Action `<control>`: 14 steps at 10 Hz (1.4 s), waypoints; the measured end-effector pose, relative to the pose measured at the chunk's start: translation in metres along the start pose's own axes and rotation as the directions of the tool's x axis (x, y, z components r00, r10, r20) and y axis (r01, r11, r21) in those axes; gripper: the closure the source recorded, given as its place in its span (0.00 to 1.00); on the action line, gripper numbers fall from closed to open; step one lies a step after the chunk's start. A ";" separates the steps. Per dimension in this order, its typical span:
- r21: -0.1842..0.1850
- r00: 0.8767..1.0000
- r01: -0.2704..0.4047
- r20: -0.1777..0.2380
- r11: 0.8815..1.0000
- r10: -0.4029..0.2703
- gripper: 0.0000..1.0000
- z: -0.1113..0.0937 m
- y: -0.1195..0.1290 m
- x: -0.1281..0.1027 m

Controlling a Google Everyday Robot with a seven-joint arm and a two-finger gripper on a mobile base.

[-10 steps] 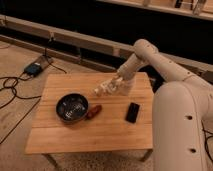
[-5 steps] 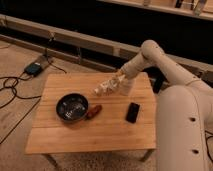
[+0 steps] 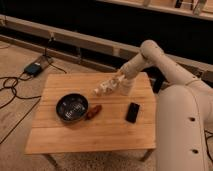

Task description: Place the white sponge in the ceramic cup

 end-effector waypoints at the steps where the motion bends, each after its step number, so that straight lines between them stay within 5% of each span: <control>1: -0.001 1.000 -0.006 0.000 1.000 0.006 1.00 0.000 0.000 -0.001; 6: -0.057 0.992 -0.125 -0.008 0.991 0.125 1.00 -0.011 0.000 -0.012; 14: -0.259 0.947 -0.321 -0.101 0.911 0.305 1.00 -0.040 -0.015 -0.039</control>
